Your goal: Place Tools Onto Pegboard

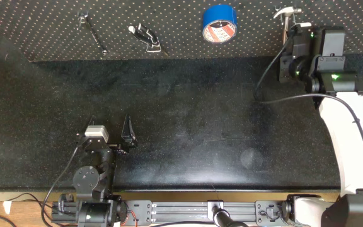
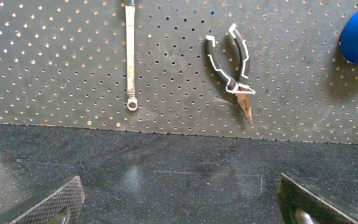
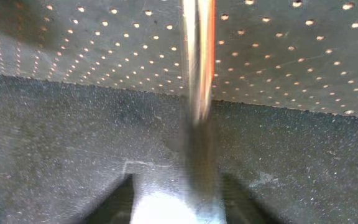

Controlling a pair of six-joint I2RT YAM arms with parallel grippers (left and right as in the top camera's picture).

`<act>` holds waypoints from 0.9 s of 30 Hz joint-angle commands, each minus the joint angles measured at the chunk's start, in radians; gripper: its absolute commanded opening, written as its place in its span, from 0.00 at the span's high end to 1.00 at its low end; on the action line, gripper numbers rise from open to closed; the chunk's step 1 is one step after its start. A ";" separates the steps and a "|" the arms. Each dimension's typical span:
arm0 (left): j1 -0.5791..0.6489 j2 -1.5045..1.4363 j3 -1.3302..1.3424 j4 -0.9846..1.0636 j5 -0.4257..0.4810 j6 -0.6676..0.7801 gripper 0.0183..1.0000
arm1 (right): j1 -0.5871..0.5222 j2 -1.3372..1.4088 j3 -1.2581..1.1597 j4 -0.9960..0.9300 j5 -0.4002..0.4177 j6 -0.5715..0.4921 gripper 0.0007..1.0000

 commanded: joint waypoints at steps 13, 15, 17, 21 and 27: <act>0.004 -0.007 -0.002 -0.006 0.009 0.010 0.01 | 0.008 -0.410 -0.665 0.549 0.005 0.004 0.02; 0.004 -0.007 -0.002 -0.005 0.009 0.010 0.01 | 0.008 -0.545 -0.803 0.685 0.001 0.004 0.02; 0.004 -0.007 -0.002 -0.006 0.009 0.010 0.01 | 0.008 -0.676 -0.923 0.783 0.001 0.004 0.02; 0.004 -0.008 -0.002 -0.005 0.009 0.010 0.01 | 0.008 -0.848 -1.079 0.887 -0.002 0.005 0.02; 0.004 -0.007 -0.002 -0.005 0.009 0.010 0.00 | 0.008 -1.061 -1.166 0.838 -0.003 0.047 0.02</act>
